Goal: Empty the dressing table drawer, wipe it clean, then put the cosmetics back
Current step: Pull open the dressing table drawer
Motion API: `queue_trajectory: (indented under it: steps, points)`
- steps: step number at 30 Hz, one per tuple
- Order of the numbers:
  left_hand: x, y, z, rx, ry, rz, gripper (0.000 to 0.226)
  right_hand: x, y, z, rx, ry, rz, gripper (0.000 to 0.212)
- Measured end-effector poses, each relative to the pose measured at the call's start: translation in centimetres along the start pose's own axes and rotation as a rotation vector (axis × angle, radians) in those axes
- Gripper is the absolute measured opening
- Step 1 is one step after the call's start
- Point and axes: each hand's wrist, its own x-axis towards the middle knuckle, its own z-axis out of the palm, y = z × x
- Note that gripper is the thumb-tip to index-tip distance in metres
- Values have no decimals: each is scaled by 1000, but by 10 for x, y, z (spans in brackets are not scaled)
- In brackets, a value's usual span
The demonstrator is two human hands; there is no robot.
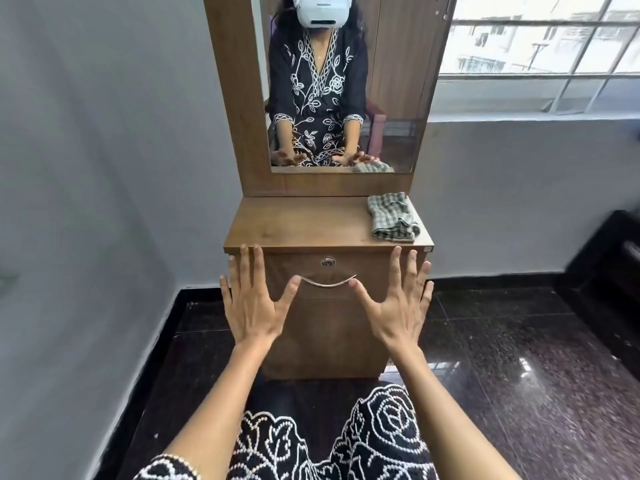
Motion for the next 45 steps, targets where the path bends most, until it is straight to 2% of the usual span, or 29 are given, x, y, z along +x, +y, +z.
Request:
queue_trajectory:
  steps: [3,8,12,16,20,26,33,40,45]
  points:
    - [11,-7,3,-148,6,-105,101,13,6,0,93,48,123,103]
    - [37,-15,17,-556,-24,-326,112,44,21,3,370,80,319,118]
    - [56,-19,22,-704,-41,-435,110,71,27,4,542,66,440,120]
    - [62,-16,27,-803,9,-484,105,87,30,4,680,25,451,119]
    - [65,-19,30,-768,60,-556,98,90,27,5,724,43,455,111]
    - [66,-25,27,-726,90,-558,88,85,25,6,650,56,440,121]
    - [54,-32,19,-633,117,-568,73,73,27,4,559,112,434,94]
    - [29,-39,-2,-673,54,-621,70,46,31,-12,541,124,444,90]
    - [3,-39,-17,-724,66,-666,71,16,30,-24,543,170,459,91]
